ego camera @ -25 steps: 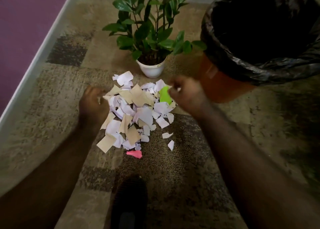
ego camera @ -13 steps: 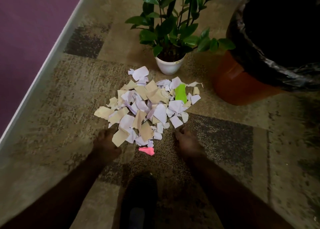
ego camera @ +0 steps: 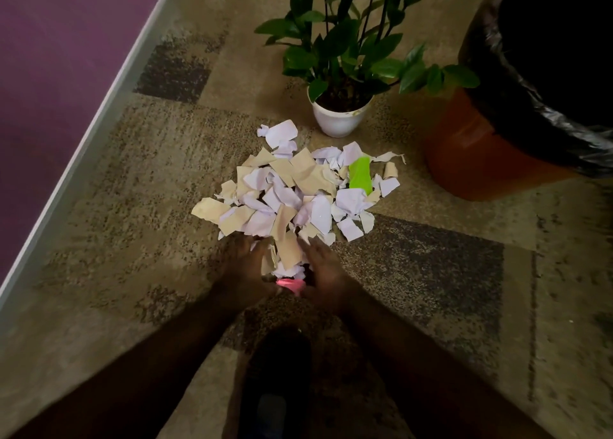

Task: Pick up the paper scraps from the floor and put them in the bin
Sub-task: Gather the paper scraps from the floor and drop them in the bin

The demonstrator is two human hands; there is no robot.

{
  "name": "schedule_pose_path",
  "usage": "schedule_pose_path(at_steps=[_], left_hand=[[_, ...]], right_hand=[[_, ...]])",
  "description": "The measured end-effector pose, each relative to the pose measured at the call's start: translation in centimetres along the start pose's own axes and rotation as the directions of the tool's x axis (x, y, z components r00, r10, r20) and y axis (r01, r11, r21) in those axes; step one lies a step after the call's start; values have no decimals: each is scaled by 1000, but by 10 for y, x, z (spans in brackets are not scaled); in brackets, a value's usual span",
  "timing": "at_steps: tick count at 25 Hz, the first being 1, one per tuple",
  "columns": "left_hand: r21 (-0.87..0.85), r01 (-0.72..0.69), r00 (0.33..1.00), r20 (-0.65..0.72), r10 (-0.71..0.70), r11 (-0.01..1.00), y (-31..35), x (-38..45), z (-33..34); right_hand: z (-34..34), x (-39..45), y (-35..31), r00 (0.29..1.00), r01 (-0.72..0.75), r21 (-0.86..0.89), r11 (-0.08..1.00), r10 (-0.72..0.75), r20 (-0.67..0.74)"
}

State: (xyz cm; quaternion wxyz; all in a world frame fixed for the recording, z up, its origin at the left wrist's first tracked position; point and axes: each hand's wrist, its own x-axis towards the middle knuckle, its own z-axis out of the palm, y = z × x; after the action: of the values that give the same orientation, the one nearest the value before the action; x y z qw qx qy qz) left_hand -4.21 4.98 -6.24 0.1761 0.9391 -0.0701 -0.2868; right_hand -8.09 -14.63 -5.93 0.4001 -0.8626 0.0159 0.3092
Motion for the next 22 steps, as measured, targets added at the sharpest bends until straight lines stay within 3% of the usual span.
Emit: schedule_pose_path(at_steps=[2, 5, 9, 12, 18, 22], left_hand=[[66, -57, 998, 14, 56, 996, 6, -2, 3], [171, -123, 992, 43, 117, 978, 17, -5, 8], [172, -136, 990, 58, 128, 976, 22, -6, 10], [201, -216, 976, 61, 208, 955, 22, -6, 14], [100, -149, 984, 116, 138, 984, 18, -9, 20], [-64, -129, 991, 17, 131, 990, 19, -16, 20]], right_hand=[[7, 0, -1, 997, 70, -229, 971, -59, 55], [20, -4, -2, 990, 125, -489, 863, -139, 8], [24, 0, -1, 993, 95, -491, 866, -118, -17], [23, 1, 2, 997, 69, -387, 919, -78, -9], [26, -6, 4, 993, 96, -356, 929, -112, -25], [22, -5, 3, 992, 113, -338, 934, -125, -14]])
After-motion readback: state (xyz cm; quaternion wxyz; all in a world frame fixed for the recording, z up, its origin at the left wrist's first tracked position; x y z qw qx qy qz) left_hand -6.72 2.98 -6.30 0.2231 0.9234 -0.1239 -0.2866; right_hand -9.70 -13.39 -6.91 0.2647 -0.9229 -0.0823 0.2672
